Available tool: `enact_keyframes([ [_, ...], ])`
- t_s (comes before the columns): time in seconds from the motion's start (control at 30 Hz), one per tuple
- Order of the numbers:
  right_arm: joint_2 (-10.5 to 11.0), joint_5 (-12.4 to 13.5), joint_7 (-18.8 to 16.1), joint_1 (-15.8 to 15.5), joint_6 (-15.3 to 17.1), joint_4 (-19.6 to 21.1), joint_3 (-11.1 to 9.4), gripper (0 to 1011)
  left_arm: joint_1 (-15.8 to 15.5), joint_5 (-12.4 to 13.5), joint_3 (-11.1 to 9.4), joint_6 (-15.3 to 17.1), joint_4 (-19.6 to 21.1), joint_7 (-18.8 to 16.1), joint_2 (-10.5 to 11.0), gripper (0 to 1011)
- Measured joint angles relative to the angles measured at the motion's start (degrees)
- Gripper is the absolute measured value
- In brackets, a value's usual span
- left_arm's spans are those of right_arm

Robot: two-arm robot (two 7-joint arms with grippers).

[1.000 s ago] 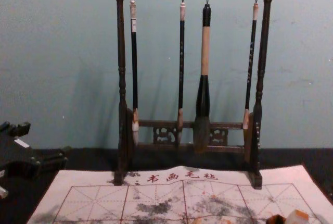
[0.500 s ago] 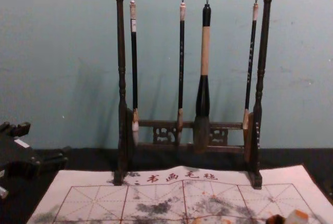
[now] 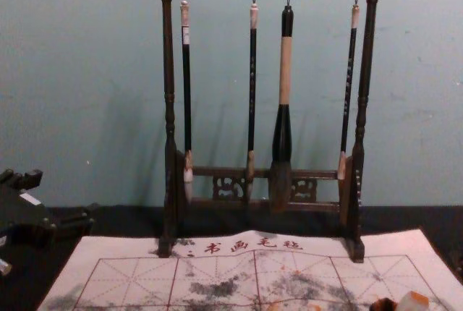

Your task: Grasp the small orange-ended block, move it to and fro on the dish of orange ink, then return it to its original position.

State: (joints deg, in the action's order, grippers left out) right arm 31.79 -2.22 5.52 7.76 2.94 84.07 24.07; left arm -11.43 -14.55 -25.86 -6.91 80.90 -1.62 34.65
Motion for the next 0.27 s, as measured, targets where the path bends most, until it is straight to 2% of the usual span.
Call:
enact_keyframes([
  [0.27,0.0,0.0,-0.1,0.0,0.0,0.0,0.0,1000,0.0,0.0,0.0,0.0,0.0,0.0,0.0,1001],
])
